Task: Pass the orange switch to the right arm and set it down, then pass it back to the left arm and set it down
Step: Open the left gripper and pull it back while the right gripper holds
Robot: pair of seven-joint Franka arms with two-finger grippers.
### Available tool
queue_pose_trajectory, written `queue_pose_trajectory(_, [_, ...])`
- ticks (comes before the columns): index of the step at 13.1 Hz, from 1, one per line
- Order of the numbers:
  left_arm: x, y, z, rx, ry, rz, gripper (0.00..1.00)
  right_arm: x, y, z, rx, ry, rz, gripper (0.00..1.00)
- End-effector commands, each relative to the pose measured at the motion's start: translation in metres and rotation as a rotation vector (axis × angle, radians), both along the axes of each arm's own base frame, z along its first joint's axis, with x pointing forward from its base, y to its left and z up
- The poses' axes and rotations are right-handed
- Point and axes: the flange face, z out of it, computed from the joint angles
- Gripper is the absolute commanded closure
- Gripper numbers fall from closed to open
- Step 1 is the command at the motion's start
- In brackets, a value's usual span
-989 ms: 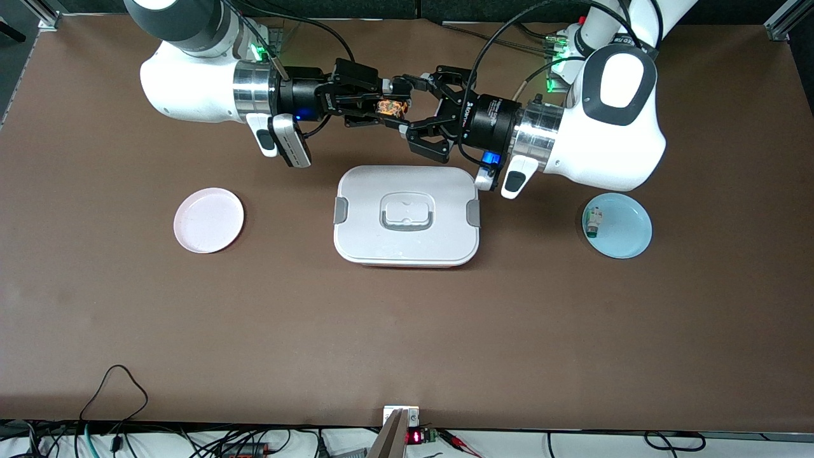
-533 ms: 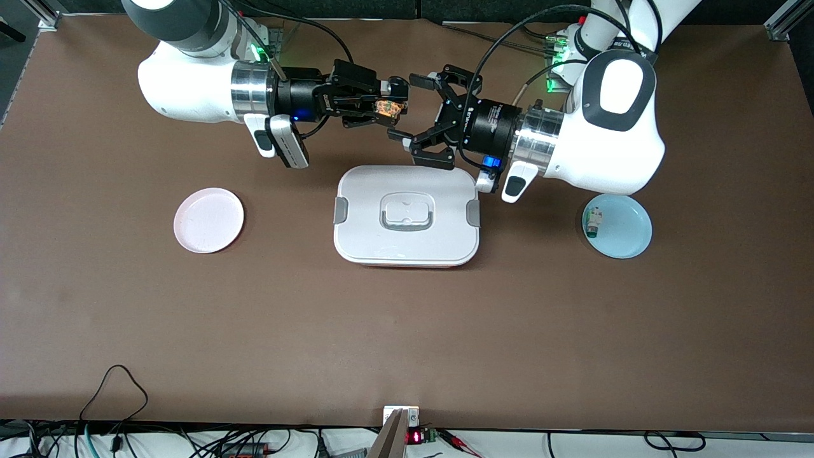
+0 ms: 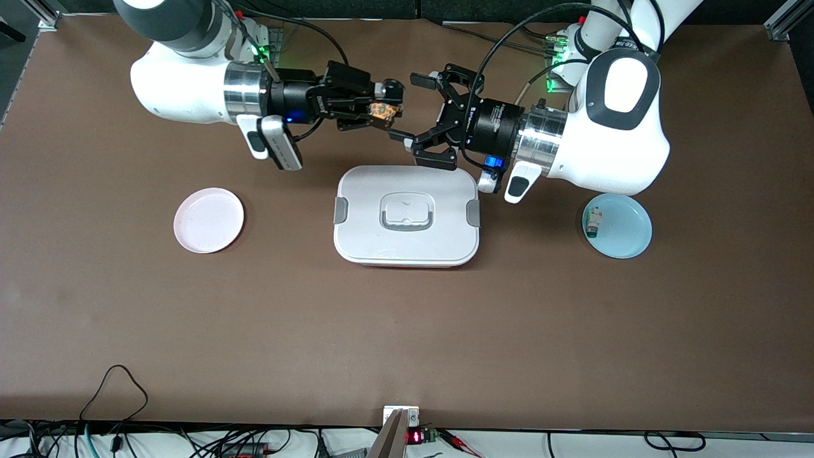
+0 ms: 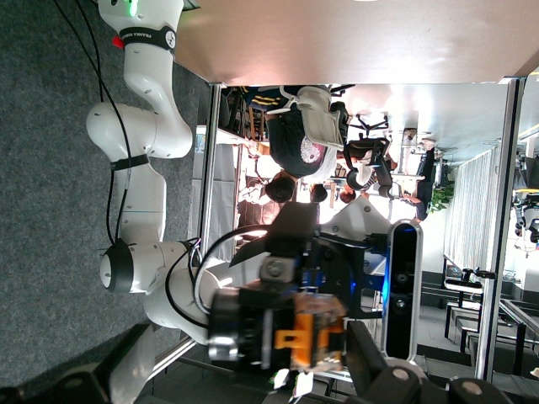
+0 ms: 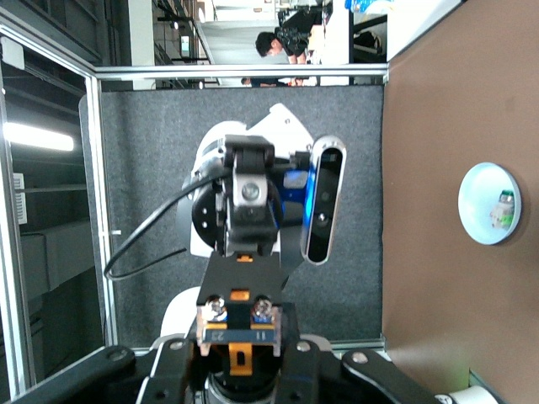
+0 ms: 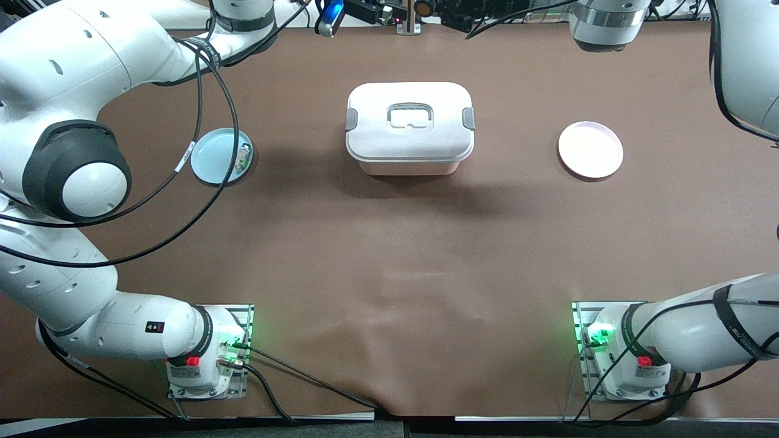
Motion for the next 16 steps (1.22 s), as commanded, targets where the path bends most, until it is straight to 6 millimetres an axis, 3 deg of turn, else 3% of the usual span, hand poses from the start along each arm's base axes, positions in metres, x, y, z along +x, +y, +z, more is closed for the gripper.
queue_pose_trajectory(1, [0.008, 0.004, 0.007, -0.012, -0.011, -0.002, 0.00, 0.002, -0.012, 0.005, -0.008, -0.032, 0.000, 0.73])
queue_pose_trajectory(3, [0.006, 0.015, 0.024, 0.007, -0.133, -0.061, 0.00, 0.005, -0.020, 0.004, -0.049, -0.062, 0.017, 0.73])
queue_pose_trajectory(7, [-0.042, 0.016, 0.059, 0.141, -0.582, -0.370, 0.00, 0.010, -0.041, 0.002, -0.150, -0.138, 0.063, 0.72])
queue_pose_trajectory(11, [-0.074, 0.037, 0.054, 0.192, -0.948, -0.774, 0.00, 0.017, -0.061, -0.013, -0.343, -0.215, 0.120, 0.73])
queue_pose_trajectory(14, [-0.081, 0.058, 0.041, 0.236, -1.191, -1.144, 0.00, 0.026, -0.079, -0.034, -0.512, -0.277, 0.179, 0.73])
queue_pose_trajectory(16, [-0.081, 0.062, 0.043, 0.213, -1.275, -1.248, 0.00, 0.037, -0.097, -0.053, -0.585, -0.274, 0.193, 0.73])
